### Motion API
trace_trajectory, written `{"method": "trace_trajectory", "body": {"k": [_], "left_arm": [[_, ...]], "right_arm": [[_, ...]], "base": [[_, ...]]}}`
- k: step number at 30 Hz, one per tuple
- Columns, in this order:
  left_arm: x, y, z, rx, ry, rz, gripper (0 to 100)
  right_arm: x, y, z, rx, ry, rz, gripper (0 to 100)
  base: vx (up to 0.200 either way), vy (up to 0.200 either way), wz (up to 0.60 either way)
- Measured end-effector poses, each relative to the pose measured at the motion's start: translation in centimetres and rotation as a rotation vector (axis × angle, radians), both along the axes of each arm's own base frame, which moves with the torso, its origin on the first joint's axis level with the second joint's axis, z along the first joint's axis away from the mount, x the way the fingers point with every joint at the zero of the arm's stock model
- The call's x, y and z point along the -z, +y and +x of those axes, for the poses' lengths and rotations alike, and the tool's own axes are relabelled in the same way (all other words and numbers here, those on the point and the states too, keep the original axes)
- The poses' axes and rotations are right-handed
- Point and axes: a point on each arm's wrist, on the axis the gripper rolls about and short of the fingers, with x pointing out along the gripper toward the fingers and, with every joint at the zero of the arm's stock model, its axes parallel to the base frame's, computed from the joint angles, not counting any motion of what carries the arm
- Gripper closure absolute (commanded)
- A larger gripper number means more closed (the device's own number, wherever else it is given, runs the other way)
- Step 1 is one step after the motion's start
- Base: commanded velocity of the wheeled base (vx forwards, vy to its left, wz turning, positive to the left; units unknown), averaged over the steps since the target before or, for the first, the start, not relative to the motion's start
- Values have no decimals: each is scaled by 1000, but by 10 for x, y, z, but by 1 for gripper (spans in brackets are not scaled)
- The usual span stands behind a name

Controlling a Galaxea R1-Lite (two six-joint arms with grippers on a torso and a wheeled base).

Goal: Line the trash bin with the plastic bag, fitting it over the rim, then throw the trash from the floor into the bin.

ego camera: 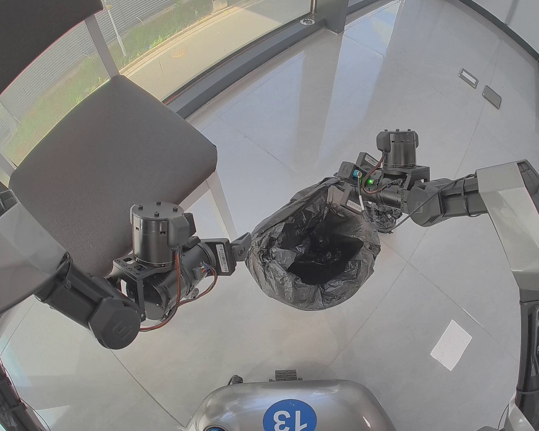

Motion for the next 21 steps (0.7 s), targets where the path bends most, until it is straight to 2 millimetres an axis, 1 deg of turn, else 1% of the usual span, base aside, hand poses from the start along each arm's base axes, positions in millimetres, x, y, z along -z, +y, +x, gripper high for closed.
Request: {"method": "trace_trajectory", "body": {"k": [8, 13, 17, 21], "left_arm": [[-2, 2, -3, 1, -23, -12, 0], [-1, 1, -6, 10, -25, 0, 0], [-2, -3, -9, 40, -37, 33, 0], [-2, -11, -11, 83, -53, 65, 0]], "right_arm": [[-1, 2, 10, 26, -28, 9, 0], [0, 1, 12, 35, -28, 13, 0], [-2, -1, 9, 47, -18, 26, 0], [-2, -2, 0, 75, 24, 54, 0]], "base": [[0, 0, 0], [0, 0, 0], [0, 0, 0], [0, 0, 0]]}}
